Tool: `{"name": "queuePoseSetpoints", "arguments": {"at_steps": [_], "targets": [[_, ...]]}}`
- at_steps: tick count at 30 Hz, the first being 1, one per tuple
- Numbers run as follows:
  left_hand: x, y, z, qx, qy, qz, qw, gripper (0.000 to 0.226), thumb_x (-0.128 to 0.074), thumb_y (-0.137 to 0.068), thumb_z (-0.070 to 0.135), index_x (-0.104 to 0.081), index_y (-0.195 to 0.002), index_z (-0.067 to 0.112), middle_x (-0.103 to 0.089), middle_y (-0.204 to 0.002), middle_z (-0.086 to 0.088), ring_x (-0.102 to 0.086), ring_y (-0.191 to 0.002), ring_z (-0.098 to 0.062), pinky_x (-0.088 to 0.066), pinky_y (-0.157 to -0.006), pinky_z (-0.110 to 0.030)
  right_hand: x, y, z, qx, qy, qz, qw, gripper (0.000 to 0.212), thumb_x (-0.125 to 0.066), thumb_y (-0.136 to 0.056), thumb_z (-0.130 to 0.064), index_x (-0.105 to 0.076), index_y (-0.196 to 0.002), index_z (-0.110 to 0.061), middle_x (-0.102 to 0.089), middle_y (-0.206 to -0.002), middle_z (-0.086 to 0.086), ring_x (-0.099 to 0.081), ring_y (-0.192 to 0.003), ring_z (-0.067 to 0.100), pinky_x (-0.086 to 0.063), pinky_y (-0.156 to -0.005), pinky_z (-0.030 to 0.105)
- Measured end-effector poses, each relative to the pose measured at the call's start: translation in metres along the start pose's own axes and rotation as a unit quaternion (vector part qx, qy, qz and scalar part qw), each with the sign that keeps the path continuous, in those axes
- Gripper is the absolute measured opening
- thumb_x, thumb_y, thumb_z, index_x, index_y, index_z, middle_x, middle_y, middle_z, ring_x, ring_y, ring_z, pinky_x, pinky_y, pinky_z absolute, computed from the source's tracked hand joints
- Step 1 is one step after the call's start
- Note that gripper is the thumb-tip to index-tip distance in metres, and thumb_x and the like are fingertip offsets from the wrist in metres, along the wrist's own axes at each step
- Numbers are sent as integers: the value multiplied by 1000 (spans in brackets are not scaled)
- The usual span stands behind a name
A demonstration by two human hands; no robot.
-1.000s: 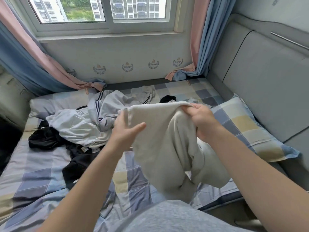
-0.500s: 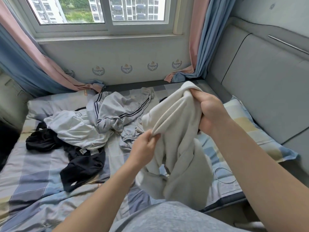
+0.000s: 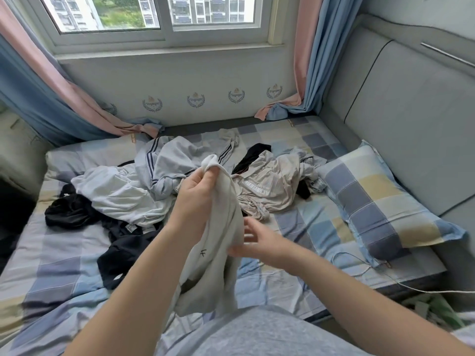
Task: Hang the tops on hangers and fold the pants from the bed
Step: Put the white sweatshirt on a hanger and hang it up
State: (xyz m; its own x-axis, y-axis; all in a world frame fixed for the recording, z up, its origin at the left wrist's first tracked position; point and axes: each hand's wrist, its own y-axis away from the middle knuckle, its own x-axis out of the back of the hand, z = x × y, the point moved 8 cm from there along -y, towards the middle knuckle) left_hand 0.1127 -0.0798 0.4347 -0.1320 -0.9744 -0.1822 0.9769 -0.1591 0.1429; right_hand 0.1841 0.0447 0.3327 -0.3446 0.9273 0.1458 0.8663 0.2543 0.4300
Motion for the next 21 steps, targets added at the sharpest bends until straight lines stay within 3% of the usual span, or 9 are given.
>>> {"name": "queuePoseSetpoints", "arguments": {"at_steps": [3,5,8,11,14,17,21], "targets": [[0,2,12,5,33,0,999,35,-53,-103,31,-74,-75,24,-67,-76,-3,-62,-73,-18,-51,-77,-40,-14,-12,22,-29,15,16,999,61,-80,-77,-40,-53,-131,-31,-65,-124,-11,-60,-116,7,-51,-101,38],[1,1,19,-6,40,3,999,32,-52,-103,31,-73,-80,23,-69,-75,-2,-64,-72,-16,-54,-74,-35,-10,-19,34,-39,49,49,997,46,-74,-83,-35,-58,-126,-28,-66,-122,-8,-61,-114,12,-51,-100,43],[11,-3,23,-20,51,25,998,27,-51,-104,29,-70,-88,19,-70,-75,-1,-66,-71,-13,-56,-70,-29,2,-22,54,-51,54,81,994,36,-70,-88,-33,-59,-121,-25,-64,-119,-4,-61,-110,11,-53,-96,40],[19,-6,17,-24,68,26,997,39,-49,-105,28,-74,-76,23,-71,-73,1,-69,-68,-10,-58,-63,-26,12,-20,71,-64,80,104,989,32,-70,-87,-34,-59,-113,-20,-65,-114,-2,-64,-105,18,-54,-91,42],[18,-7,10,-19,64,15,998,44,-50,-104,31,-78,-71,29,-73,-75,2,-71,-71,-10,-57,-63,-25,36,-22,77,-59,132,164,976,21,-57,-97,-24,-65,-101,-5,-71,-100,12,-65,-97,29,-51,-85,42],[30,-15,2,-7,61,55,997,38,-53,-103,32,-79,-75,27,-75,-81,0,-72,-78,-13,-58,-70,-29,70,-19,69,-41,139,229,963,24,-51,-100,-11,-57,-76,-9,-63,-80,12,-57,-81,29,-41,-68,37],[54,-30,-22,37,36,112,992,23,-54,-102,31,-74,-95,22,-74,-109,-9,-67,-111,-28,-53,-99,-46,115,-2,32,24,114,292,949,27,-48,-101,-7,-52,-76,-15,-53,-70,-2,-45,-68,14,-35,-59,25]]}}
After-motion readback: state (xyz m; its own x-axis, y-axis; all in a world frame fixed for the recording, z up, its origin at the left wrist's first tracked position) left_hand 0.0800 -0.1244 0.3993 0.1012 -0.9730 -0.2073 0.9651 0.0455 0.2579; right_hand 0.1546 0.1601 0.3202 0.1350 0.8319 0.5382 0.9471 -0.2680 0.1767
